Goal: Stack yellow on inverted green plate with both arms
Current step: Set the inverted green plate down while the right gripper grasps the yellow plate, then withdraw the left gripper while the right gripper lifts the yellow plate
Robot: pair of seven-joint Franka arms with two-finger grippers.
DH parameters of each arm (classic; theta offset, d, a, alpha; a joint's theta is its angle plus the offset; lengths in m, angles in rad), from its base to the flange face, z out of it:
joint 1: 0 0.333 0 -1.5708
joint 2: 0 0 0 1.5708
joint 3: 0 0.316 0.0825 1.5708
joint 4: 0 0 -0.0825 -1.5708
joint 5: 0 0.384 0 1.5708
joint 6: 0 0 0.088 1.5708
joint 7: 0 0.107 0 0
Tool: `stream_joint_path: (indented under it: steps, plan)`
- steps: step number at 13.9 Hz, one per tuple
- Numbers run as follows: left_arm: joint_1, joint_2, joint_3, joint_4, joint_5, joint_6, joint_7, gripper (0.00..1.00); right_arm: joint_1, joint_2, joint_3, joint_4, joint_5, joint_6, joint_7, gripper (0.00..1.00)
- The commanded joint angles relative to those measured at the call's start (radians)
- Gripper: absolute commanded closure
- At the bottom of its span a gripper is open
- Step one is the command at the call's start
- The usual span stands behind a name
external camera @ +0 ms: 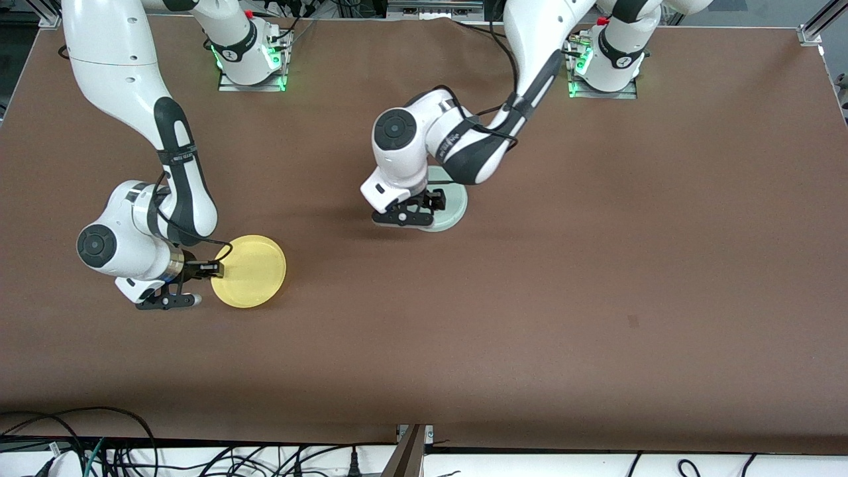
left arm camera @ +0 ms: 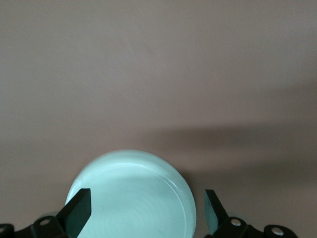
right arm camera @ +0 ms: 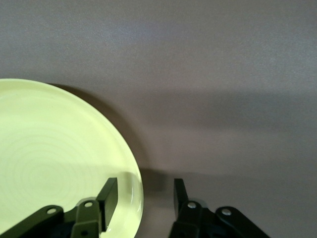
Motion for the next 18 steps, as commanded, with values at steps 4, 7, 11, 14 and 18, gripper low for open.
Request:
stream_joint_path:
  steps: [4, 7, 11, 14, 18]
  plan:
    - [0.250, -0.193, -0.002, -0.027, -0.008, -0.118, 0.019, 0.00, 0.003, -0.034, 0.002, -0.035, 0.019, 0.004, 0.007, 0.64]
    - [0.394, -0.297, -0.001, -0.026, -0.006, -0.245, 0.141, 0.00, 0.003, -0.036, 0.002, -0.034, 0.019, 0.001, 0.009, 0.71]
    - [0.555, -0.405, -0.001, -0.020, 0.000, -0.398, 0.405, 0.00, 0.005, -0.036, 0.002, -0.031, 0.019, 0.001, 0.027, 0.98]
    - [0.678, -0.466, -0.005, -0.029, -0.011, -0.466, 0.592, 0.00, 0.010, -0.047, 0.004, -0.022, 0.019, 0.001, 0.033, 1.00]
    - [0.784, -0.717, -0.002, -0.322, 0.000, -0.369, 0.731, 0.00, 0.088, -0.074, 0.010, 0.072, 0.021, -0.147, 0.210, 1.00]
